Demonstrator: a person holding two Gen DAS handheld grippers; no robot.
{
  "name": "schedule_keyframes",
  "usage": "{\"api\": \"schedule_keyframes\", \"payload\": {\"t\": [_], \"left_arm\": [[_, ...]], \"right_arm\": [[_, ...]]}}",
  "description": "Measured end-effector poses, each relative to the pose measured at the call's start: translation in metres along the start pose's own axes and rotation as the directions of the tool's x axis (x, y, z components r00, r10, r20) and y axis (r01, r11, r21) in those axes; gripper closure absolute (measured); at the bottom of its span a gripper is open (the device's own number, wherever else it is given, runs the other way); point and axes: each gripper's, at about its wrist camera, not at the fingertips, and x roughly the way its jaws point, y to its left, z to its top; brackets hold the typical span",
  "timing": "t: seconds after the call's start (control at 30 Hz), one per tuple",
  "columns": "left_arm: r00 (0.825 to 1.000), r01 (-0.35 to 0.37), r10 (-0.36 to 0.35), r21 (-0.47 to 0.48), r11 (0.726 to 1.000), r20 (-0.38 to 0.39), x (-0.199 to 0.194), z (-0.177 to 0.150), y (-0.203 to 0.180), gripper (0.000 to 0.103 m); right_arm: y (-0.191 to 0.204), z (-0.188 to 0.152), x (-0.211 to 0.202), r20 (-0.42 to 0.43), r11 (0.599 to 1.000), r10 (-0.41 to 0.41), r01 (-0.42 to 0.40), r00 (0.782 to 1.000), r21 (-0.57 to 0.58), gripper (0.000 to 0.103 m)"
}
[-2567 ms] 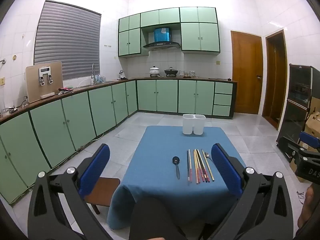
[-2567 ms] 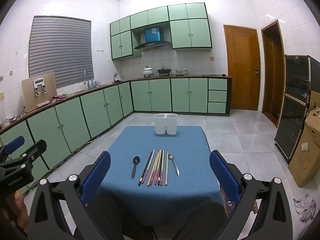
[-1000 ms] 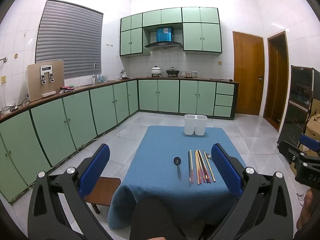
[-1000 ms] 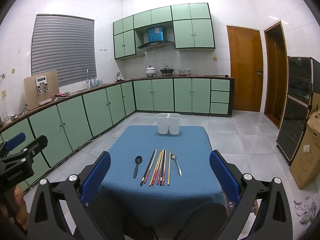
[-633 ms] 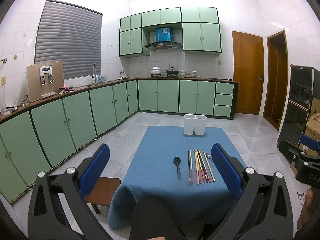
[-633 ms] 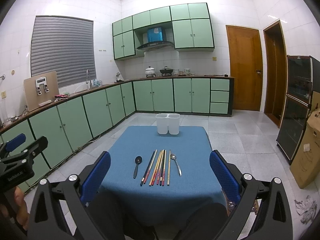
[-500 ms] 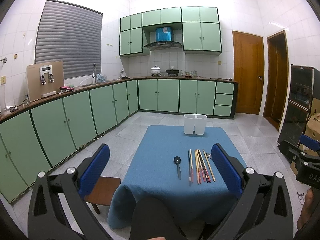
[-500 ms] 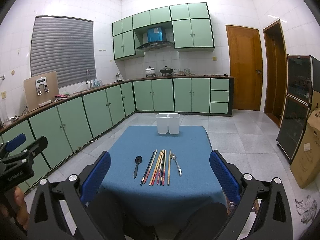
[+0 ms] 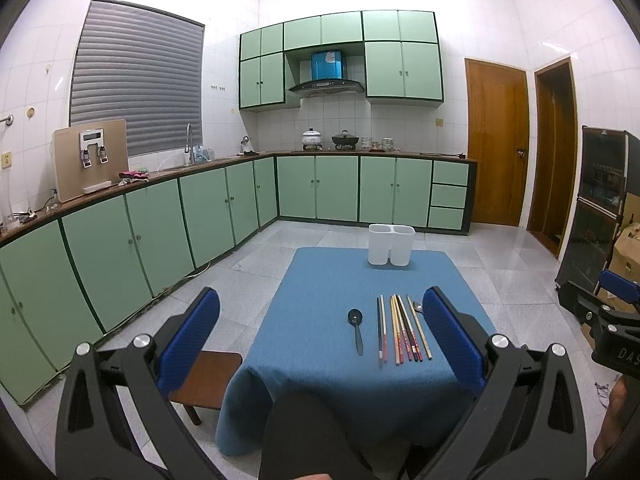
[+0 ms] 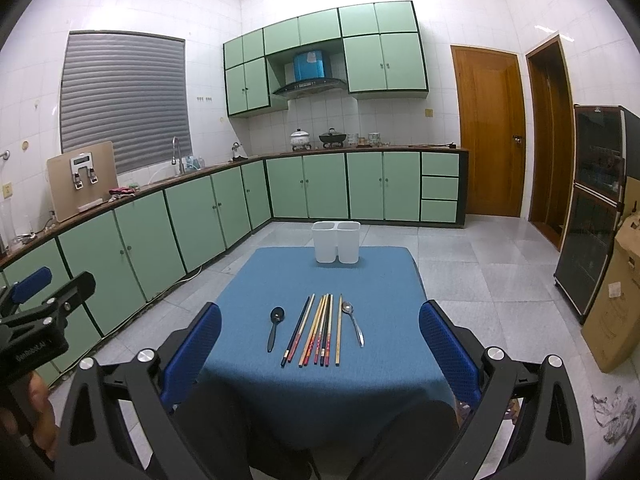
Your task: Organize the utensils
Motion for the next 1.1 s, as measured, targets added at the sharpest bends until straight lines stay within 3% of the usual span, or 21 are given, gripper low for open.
{"api": "schedule_keyframes", "payload": {"t": [0.43,0.57,0.7,0.9,1.1], "left_arm": [[0.998,0.051,-0.051,-0.005,0.999,-0.034,0.014,-0.01,0.002,0.005],[0.995,0.062,-0.062,0.004,0.998,-0.081,0.038,-0.018,0.007,0.005],[0.988,0.053,-0.053,-0.001,0.999,-0.145,0.078,-0.03,0.019,0.005],[0.96,0.088,-0.084,0.003,0.996,-0.266,0.153,-0.057,0.018,0.005],[0.911,0.13,-0.133,-0.034,0.991,-0.39,0.239,-0.093,0.01,0.005]], "right_arm": [[-0.002,-0.003,0.01,-0.016,1.0,-0.005,0.005,1.0,0.004,0.006],[-0.007,-0.007,0.028,-0.022,1.0,-0.013,0.013,1.0,-0.011,0.006],[-0.019,-0.014,0.068,-0.079,1.0,-0.029,0.029,0.996,-0.008,0.006],[-0.044,-0.034,0.145,-0.195,1.0,0.008,-0.004,0.981,0.022,0.007],[-0.053,-0.066,0.23,-0.321,0.999,0.037,-0.036,0.946,0.009,0.027]]}}
